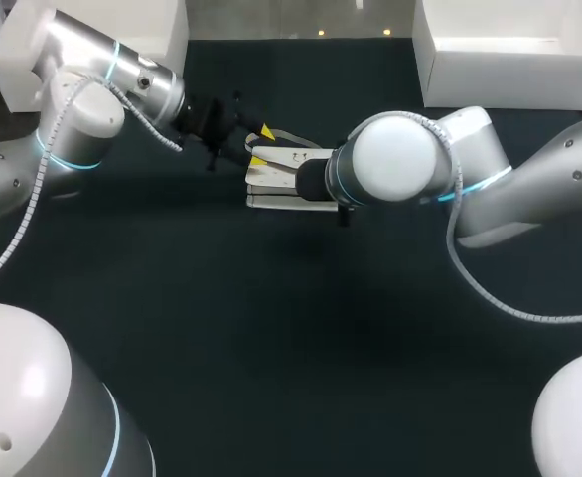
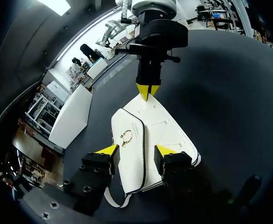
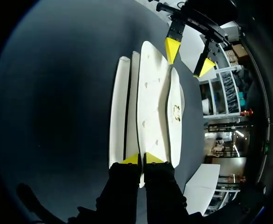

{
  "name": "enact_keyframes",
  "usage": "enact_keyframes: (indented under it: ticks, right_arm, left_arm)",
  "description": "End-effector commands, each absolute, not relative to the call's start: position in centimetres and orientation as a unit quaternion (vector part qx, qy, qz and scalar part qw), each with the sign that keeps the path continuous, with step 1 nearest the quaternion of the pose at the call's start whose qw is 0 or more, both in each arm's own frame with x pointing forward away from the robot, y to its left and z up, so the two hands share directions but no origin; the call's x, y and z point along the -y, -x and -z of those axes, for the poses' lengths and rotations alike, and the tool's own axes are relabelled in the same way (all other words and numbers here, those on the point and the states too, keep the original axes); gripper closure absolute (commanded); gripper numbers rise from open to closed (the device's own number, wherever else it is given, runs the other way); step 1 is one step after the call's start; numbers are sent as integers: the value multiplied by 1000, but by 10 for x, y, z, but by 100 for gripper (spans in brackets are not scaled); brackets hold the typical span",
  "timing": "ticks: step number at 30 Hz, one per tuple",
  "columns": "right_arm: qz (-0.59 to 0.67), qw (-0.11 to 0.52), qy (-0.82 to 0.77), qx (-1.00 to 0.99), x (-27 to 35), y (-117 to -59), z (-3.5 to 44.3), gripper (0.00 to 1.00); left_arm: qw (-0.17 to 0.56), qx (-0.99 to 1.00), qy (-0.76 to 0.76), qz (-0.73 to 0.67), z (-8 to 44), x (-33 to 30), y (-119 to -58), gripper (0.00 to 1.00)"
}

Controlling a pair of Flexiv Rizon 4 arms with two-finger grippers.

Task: Pick up the bag, open it, inspect its contents, close it, and place it on the opposite side

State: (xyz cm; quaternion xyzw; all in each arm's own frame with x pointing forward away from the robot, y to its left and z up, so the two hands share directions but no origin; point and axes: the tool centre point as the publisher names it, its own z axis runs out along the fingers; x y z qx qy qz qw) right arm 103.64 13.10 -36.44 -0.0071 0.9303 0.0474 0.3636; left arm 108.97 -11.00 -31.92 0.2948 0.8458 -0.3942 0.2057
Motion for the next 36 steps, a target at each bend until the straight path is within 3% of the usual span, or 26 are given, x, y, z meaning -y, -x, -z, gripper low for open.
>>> enact_keyframes:
  ticks: [1, 15, 36]
  right_arm:
    - [-48, 366, 7, -929, -132, -1036, 366, 100]
    - [-48, 366, 7, -929, -132, -1036, 366, 100]
    - [-48, 366, 7, -929, -132, -1036, 366, 100]
  left_arm:
    - [235, -840, -287, 397, 321, 111, -1077, 52]
    - [220, -849, -300, 375, 335, 122, -1075, 58]
    - [254, -859, -295, 332, 348, 132, -1093, 67]
